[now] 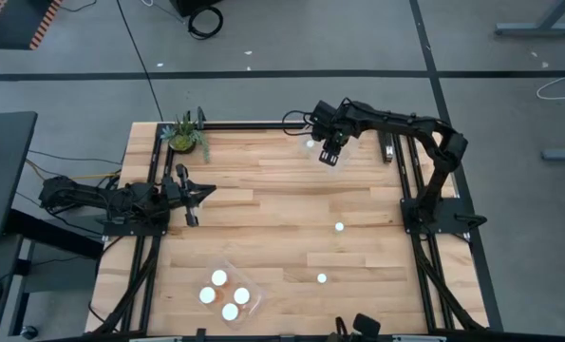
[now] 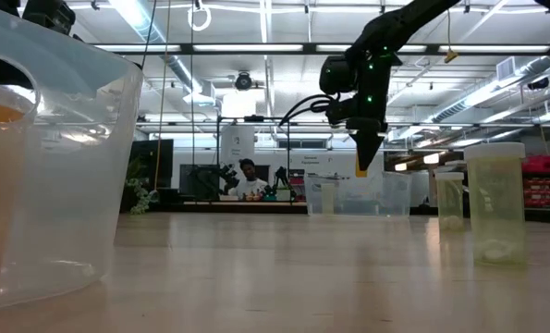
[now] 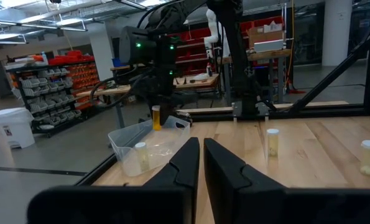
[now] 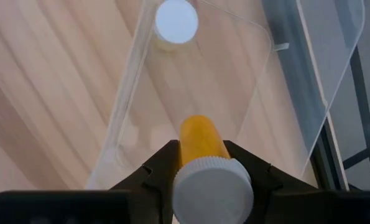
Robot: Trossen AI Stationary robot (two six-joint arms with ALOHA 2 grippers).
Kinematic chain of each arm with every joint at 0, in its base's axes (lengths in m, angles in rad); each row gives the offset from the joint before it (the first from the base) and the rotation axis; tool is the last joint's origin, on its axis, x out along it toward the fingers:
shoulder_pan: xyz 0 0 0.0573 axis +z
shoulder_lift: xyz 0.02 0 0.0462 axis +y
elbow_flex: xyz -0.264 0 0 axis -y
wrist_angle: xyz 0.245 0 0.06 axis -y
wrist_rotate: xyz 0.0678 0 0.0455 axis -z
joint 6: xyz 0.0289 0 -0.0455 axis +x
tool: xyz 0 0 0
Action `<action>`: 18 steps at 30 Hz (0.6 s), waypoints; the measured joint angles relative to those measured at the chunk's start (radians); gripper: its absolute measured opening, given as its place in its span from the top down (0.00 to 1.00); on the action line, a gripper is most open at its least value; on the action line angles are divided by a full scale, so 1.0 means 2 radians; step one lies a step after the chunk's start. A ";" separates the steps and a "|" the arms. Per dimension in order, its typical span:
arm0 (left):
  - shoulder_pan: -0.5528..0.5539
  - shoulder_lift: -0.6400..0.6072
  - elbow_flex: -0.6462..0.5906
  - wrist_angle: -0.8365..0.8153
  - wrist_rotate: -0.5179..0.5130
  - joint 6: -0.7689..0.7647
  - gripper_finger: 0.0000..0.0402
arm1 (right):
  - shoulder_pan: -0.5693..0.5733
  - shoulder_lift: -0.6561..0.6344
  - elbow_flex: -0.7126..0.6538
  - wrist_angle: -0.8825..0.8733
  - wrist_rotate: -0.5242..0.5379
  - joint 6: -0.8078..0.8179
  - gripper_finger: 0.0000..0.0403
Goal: Pick and place medicine bottles into bin by pill shape (circle, oval)
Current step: Put the orange tablet bottle into the top transparent bin
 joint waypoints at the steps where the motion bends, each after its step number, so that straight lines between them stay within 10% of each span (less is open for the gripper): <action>1: 0.000 0.000 0.000 0.000 0.000 0.000 0.91 | -0.002 0.000 0.000 0.000 0.000 0.000 0.69; 18: 0.000 0.000 0.000 0.000 0.000 0.000 0.92 | -0.005 0.057 0.122 -0.067 0.000 -0.008 0.69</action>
